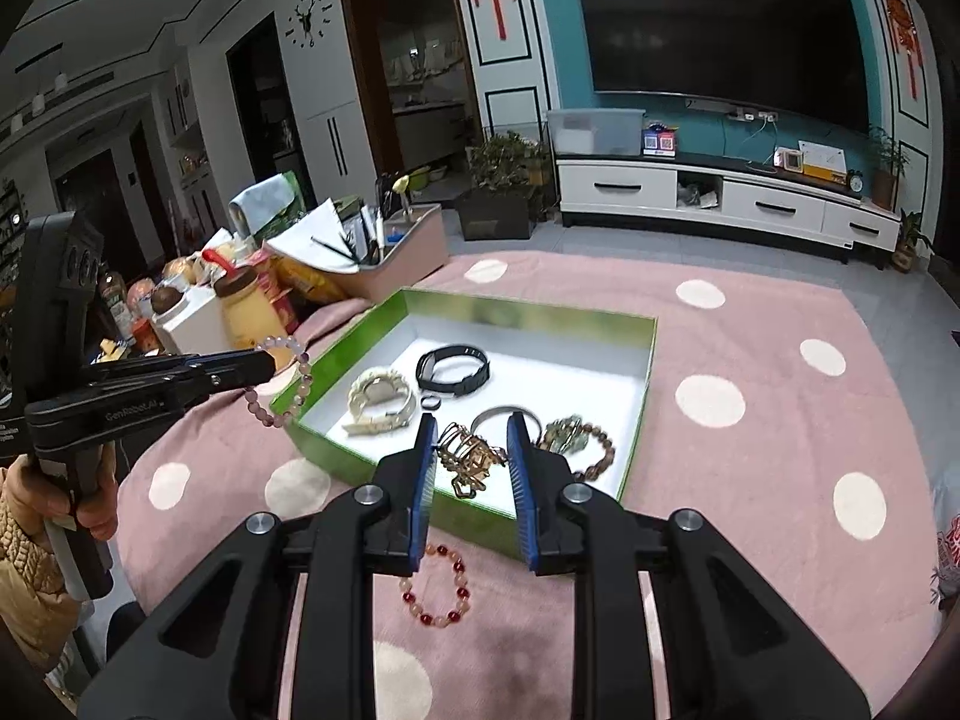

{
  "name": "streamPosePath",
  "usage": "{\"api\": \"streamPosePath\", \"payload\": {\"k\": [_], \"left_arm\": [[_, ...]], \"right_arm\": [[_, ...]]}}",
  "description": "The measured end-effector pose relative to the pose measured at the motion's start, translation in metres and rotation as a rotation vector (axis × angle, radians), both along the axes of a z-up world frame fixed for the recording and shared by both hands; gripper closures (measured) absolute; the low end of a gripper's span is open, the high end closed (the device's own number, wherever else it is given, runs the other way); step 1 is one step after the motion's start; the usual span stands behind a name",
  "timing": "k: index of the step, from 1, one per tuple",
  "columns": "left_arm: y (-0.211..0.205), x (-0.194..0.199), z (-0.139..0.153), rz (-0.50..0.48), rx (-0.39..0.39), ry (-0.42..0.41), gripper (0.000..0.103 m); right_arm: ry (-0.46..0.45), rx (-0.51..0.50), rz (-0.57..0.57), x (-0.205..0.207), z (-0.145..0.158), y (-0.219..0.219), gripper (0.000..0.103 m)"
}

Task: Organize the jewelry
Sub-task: 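Lift and carry the pink and gold charm bracelets over the green box with both tools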

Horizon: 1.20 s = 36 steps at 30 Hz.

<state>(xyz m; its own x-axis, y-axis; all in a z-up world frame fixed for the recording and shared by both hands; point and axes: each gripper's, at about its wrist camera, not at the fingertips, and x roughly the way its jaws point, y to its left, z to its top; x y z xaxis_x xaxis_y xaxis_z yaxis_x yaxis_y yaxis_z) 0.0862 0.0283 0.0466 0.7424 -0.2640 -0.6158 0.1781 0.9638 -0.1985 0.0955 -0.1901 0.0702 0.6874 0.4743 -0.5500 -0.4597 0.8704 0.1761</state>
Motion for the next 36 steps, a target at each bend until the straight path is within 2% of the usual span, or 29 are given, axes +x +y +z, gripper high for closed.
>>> {"api": "streamPosePath", "payload": {"k": [17,36], "left_arm": [[-0.029,0.055,-0.005,-0.013,0.028,0.031,0.096],[-0.046,0.095,-0.042,-0.022,0.071,0.134,0.096]], "right_arm": [[0.012,0.034,-0.051,0.041,0.004,-0.004,0.079],[0.090,0.041,-0.041,0.076,-0.022,0.010,0.079]]}}
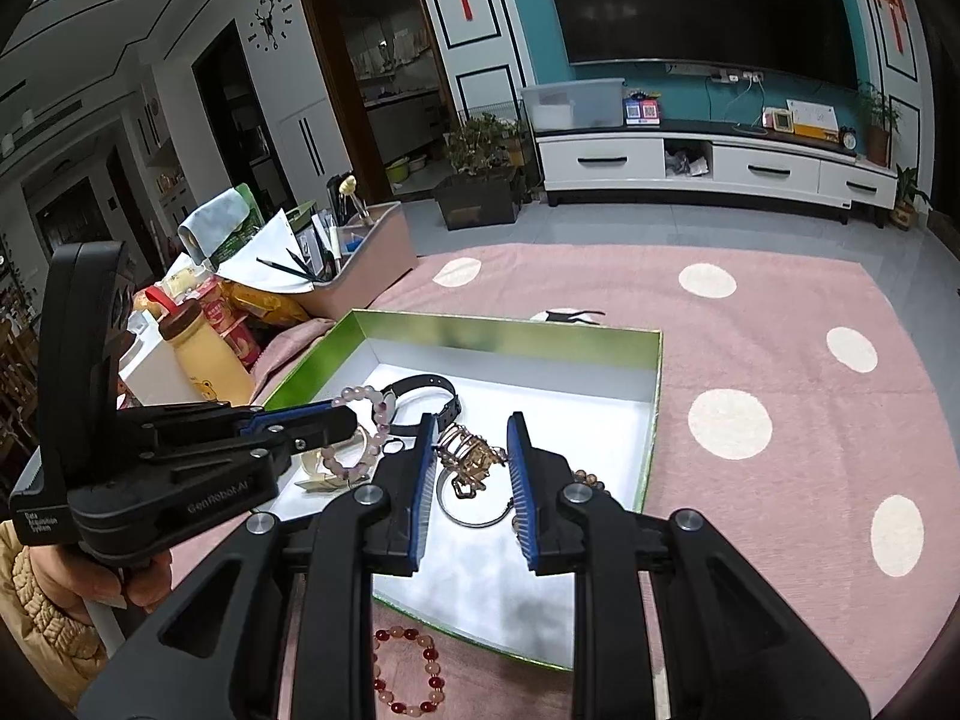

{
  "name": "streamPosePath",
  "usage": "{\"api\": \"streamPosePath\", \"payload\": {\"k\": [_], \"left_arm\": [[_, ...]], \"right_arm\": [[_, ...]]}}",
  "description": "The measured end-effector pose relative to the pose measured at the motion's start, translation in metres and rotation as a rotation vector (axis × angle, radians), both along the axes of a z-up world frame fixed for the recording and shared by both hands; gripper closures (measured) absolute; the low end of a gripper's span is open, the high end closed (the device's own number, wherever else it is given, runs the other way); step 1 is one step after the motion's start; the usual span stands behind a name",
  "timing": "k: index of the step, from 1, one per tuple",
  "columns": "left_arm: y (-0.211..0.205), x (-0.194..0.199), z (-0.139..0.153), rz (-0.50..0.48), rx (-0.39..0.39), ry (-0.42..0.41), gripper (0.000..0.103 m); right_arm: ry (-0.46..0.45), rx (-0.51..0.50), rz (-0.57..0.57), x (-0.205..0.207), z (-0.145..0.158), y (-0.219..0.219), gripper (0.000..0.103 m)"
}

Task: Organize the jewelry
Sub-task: 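Lift and carry the pink and gold charm bracelets over the green box with both tools, then open the left tool releasing the pink bracelet while the right tool releases the gold charm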

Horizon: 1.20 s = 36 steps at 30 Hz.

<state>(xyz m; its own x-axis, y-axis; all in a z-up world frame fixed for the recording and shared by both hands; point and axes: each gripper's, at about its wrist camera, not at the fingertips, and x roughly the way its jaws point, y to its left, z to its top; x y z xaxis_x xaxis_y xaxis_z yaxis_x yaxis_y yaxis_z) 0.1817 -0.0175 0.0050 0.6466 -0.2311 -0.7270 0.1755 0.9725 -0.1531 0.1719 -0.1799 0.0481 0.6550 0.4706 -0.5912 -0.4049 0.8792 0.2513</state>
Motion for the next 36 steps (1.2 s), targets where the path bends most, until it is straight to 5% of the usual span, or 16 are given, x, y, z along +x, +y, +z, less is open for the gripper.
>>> {"api": "streamPosePath", "payload": {"k": [18,36], "left_arm": [[-0.008,0.019,-0.042,-0.008,0.070,0.115,0.096],[-0.009,0.025,-0.053,-0.004,0.130,0.145,0.096]], "right_arm": [[0.137,-0.025,0.010,0.027,-0.041,0.015,0.079],[0.193,-0.093,0.031,0.039,-0.060,0.033,0.079]]}}
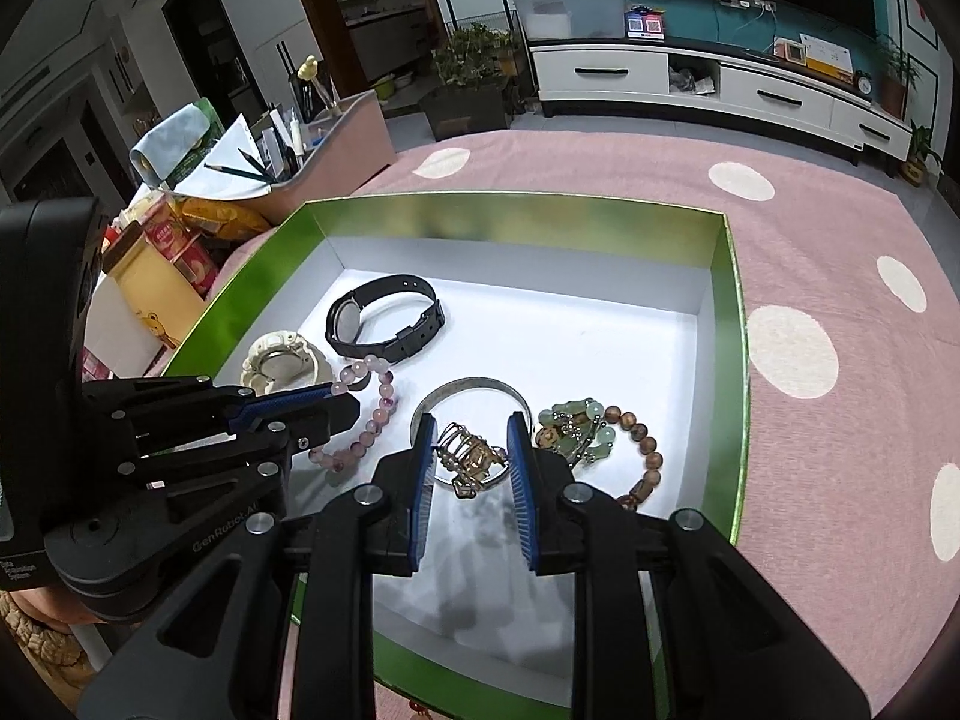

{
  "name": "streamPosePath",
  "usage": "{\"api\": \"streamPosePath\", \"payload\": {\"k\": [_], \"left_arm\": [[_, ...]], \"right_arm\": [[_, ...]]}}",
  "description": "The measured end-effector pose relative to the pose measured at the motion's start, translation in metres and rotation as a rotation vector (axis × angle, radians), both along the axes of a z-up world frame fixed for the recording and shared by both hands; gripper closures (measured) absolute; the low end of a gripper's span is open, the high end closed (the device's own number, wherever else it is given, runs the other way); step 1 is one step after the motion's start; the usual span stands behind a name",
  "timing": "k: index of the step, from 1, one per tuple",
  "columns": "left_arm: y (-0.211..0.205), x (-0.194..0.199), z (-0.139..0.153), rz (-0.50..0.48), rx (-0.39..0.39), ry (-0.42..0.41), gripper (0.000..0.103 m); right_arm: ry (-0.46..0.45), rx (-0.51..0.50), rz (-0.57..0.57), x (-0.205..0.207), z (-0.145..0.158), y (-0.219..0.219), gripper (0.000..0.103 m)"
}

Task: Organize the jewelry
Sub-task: 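Open the left tool releasing the pink bracelet while the right tool releases the gold charm, then withdraw both tools from the box toward the red bead bracelet and ring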

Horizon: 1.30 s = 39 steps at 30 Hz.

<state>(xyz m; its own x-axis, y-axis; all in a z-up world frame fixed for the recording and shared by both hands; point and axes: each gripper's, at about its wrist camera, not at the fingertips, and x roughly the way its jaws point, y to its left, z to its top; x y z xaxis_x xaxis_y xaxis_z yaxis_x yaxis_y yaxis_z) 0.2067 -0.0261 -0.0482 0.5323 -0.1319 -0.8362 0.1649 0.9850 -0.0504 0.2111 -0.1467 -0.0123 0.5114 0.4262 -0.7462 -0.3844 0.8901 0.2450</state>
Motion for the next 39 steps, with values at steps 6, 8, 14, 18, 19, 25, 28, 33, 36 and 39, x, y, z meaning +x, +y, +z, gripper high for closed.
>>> {"api": "streamPosePath", "payload": {"k": [6,8,14,18,19,25,28,33,36,39], "left_arm": [[0.000,0.000,-0.001,-0.002,0.011,0.001,0.096],[0.000,-0.001,-0.002,-0.001,0.013,0.003,0.096],[0.001,0.000,-0.004,0.001,0.018,0.010,0.096],[0.001,-0.001,-0.004,0.002,0.019,0.013,0.096],[0.001,-0.001,-0.004,0.002,0.020,0.014,0.096],[0.002,0.000,-0.004,0.001,0.016,0.012,0.093],[0.002,-0.001,-0.002,0.000,0.012,0.008,0.088],[0.002,-0.004,0.003,-0.001,0.004,-0.006,0.068],[0.003,-0.007,0.007,0.001,0.002,-0.020,0.056],[0.003,-0.012,0.015,0.006,-0.004,-0.039,0.034]], "right_arm": [[0.007,-0.006,0.003,0.001,-0.003,0.003,0.079],[0.008,-0.007,0.004,0.000,-0.003,0.003,0.079],[0.011,-0.010,0.010,0.000,-0.004,0.005,0.079],[0.014,-0.013,0.012,0.001,-0.004,0.005,0.079],[0.014,-0.013,0.012,0.001,-0.004,0.005,0.079],[0.014,-0.018,0.009,0.000,-0.003,0.005,0.079],[0.012,-0.016,0.004,0.000,-0.002,0.004,0.079],[0.002,-0.012,-0.015,-0.003,0.004,-0.001,0.071],[-0.015,0.008,-0.029,-0.008,0.011,-0.006,0.057],[-0.045,0.026,-0.057,-0.017,0.021,-0.015,0.050]]}}
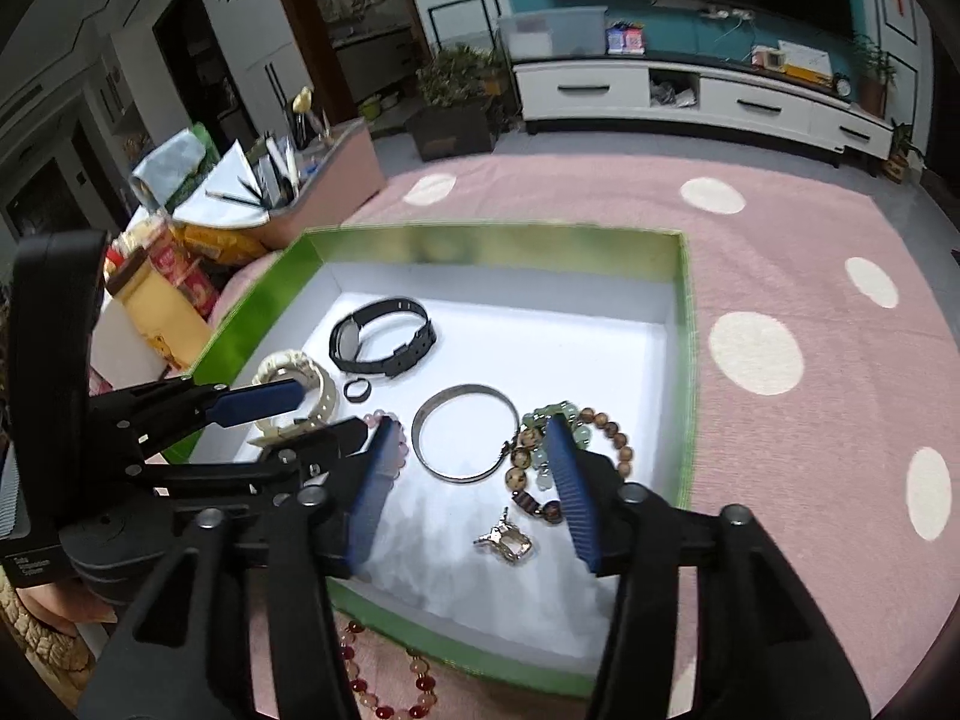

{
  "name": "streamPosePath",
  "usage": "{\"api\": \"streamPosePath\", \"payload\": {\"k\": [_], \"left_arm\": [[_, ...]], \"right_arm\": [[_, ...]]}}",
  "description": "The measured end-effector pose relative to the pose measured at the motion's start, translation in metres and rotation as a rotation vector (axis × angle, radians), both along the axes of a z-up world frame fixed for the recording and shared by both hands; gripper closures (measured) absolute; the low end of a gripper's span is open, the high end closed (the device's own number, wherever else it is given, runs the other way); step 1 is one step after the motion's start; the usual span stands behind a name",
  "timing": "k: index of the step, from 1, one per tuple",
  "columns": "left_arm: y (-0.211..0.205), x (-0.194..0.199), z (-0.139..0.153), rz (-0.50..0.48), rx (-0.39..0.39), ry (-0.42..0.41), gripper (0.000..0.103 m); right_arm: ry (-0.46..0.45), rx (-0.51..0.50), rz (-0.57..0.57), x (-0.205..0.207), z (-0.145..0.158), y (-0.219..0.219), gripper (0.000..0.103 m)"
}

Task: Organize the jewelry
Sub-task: 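Withdraw both tools from the box toward the red bead bracelet and ring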

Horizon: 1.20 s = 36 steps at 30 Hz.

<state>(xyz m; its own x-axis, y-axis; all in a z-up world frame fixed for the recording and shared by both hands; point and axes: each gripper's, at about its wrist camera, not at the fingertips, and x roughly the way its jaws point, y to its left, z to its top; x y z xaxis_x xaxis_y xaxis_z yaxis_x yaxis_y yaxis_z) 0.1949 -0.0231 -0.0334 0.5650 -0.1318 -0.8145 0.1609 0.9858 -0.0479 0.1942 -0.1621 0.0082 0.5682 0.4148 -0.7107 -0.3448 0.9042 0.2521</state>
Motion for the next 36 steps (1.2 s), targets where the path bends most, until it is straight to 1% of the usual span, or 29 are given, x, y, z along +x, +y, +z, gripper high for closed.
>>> {"api": "streamPosePath", "payload": {"k": [1,2,3,4,7,8,9,11,12,20,25,29,30,31,33,36], "left_arm": [[0.000,-0.002,0.003,-0.001,0.000,-0.009,0.034],[0.000,-0.003,0.005,-0.002,0.001,-0.015,0.032],[-0.001,-0.006,0.009,0.000,0.002,-0.024,0.024],[0.000,-0.010,0.013,0.001,-0.001,-0.034,0.021],[-0.001,-0.019,0.023,-0.001,-0.003,-0.055,0.017],[0.000,-0.022,0.026,0.000,-0.004,-0.060,0.013],[0.000,-0.025,0.030,0.001,-0.009,-0.067,0.012],[0.001,-0.033,0.035,0.004,-0.017,-0.074,0.006],[0.002,-0.036,0.037,0.013,-0.022,-0.079,0.003],[0.020,-0.064,0.046,0.067,-0.097,-0.072,0.002],[0.041,-0.085,0.046,0.116,-0.185,-0.061,0.002],[0.059,-0.098,0.039,0.161,-0.257,-0.043,0.002],[0.065,-0.102,0.036,0.173,-0.286,-0.039,0.002],[0.068,-0.105,0.034,0.185,-0.296,-0.041,0.002],[0.072,-0.114,0.030,0.194,-0.296,-0.067,0.002],[0.070,-0.127,0.025,0.170,-0.255,-0.099,0.002]], "right_arm": [[-0.005,0.010,-0.006,-0.003,0.003,-0.004,0.049],[-0.010,0.018,-0.018,-0.005,0.006,-0.008,0.046],[-0.016,0.028,-0.032,-0.008,0.010,-0.012,0.042],[-0.020,0.036,-0.041,-0.010,0.012,-0.016,0.041],[-0.028,0.060,-0.068,-0.019,0.020,-0.029,0.037],[-0.030,0.064,-0.078,-0.022,0.022,-0.033,0.034],[-0.034,0.071,-0.088,-0.026,0.025,-0.038,0.034],[-0.037,0.081,-0.098,-0.033,0.027,-0.045,0.033],[-0.038,0.089,-0.108,-0.038,0.029,-0.051,0.030],[-0.035,0.119,-0.139,-0.072,0.033,-0.073,0.029],[-0.034,0.131,-0.139,-0.090,0.033,-0.080,0.029],[-0.025,0.122,-0.122,-0.102,0.027,-0.080,0.029],[-0.019,0.116,-0.118,-0.106,0.024,-0.079,0.029],[-0.014,0.114,-0.114,-0.109,0.022,-0.078,0.029],[-0.001,0.113,-0.105,-0.114,0.017,-0.076,0.029],[0.013,0.097,-0.086,-0.122,0.007,-0.070,0.029]]}}
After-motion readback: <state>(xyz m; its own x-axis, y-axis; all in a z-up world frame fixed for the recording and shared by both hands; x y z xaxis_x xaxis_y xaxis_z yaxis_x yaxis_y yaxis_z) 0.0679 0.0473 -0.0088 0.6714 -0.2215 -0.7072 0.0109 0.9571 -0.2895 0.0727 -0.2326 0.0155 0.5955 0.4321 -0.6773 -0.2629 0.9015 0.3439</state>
